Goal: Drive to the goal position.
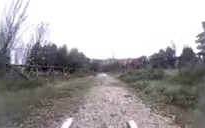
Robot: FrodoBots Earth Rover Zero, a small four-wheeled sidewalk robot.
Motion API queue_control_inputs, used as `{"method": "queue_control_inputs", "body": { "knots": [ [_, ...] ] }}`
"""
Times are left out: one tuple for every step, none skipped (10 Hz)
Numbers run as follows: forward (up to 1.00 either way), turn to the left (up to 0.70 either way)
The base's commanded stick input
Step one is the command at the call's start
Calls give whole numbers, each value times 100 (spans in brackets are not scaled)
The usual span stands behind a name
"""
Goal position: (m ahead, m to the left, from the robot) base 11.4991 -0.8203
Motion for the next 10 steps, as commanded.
{"method": "queue_control_inputs", "body": {
  "knots": [
    [70,-12],
    [70,-34],
    [70,-28],
    [70,0],
    [70,0],
    [70,0],
    [70,0],
    [70,0],
    [70,0],
    [70,0]
  ]
}}
